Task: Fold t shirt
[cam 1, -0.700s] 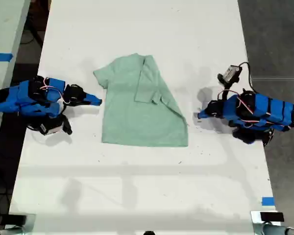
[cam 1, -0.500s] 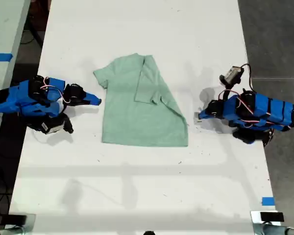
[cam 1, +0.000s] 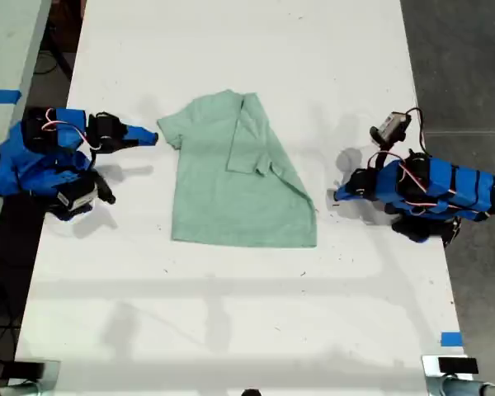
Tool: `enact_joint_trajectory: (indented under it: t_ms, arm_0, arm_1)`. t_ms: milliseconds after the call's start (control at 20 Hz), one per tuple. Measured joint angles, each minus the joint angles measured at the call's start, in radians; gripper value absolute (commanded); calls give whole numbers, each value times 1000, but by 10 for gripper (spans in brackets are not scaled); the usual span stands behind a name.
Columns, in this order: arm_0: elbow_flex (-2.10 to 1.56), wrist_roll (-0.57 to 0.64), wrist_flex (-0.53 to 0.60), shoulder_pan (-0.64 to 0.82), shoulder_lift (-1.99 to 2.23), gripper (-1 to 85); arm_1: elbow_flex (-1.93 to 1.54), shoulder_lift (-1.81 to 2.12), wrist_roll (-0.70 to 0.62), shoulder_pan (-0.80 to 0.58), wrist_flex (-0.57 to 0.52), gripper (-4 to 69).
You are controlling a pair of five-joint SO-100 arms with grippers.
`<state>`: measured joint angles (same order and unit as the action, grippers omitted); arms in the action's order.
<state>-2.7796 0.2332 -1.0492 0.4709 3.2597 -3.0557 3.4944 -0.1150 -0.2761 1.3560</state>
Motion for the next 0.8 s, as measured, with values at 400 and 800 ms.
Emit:
enact_joint_trajectory:
  t_ms: [400, 800]
  arm_0:
    - [554, 525, 26, 574, -1322, 218]
    - [851, 577, -3, 600, -1715, 66]
  arm_1:
    - [0, 0, 0, 2, 0, -15]
    - [0, 0, 0, 2, 0, -15]
